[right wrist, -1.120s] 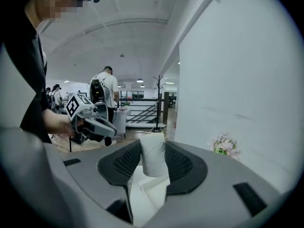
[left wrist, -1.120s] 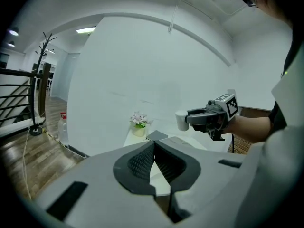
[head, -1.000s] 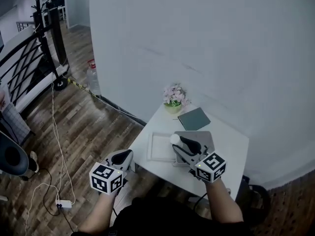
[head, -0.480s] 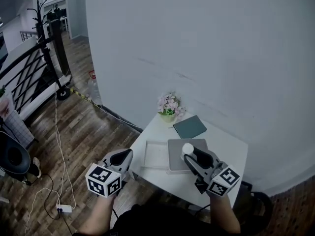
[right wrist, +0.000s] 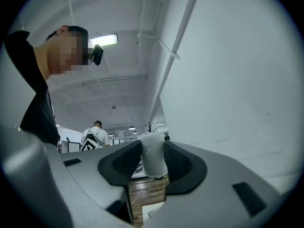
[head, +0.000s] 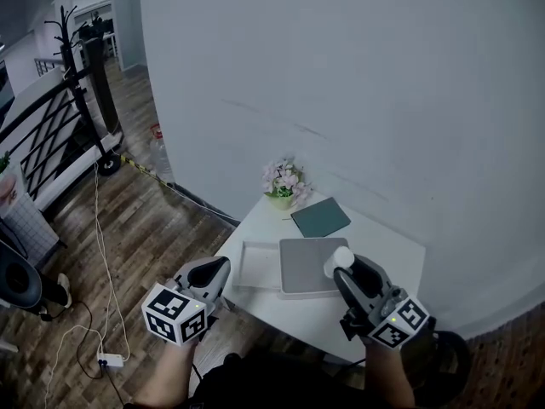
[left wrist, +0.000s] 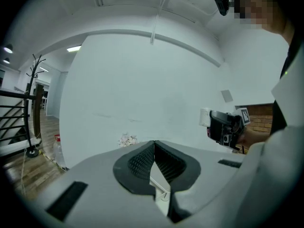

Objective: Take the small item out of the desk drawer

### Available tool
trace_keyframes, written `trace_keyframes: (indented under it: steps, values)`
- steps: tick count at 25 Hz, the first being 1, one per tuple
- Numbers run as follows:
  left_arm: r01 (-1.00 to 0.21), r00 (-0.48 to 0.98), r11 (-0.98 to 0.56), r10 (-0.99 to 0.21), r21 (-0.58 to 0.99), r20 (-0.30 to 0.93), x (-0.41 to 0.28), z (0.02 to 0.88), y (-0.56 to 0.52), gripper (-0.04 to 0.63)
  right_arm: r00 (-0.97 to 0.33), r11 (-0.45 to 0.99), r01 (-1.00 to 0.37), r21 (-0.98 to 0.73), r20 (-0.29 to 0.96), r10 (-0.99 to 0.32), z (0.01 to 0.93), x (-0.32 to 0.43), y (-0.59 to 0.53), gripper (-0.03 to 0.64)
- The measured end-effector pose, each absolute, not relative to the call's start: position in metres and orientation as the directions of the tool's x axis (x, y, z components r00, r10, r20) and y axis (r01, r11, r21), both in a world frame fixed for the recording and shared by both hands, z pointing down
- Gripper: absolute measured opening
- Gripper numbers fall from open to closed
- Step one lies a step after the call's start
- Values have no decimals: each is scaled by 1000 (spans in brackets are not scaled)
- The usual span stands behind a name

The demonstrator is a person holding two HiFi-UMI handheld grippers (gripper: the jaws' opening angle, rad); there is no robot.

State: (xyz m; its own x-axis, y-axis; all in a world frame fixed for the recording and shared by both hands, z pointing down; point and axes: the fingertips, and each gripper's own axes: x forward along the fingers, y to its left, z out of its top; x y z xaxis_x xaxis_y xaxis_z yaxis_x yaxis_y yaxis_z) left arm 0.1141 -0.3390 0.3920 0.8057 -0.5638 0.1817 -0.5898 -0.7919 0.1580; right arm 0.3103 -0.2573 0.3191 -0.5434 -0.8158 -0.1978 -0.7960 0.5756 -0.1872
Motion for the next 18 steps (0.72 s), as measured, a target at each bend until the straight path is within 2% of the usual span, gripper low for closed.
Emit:
trace_keyframes:
  steps: [13, 18]
  values:
    - [-605, 794, -784, -578, 140, 189, 141, 388, -324, 11, -526, 592, -775, -221, -293, -798, 298, 340, -230, 152]
    - [-647, 761, -756, -630, 98, 155, 154, 380, -340, 11, -498, 541, -823, -173, -239, -834, 305, 342, -253, 152]
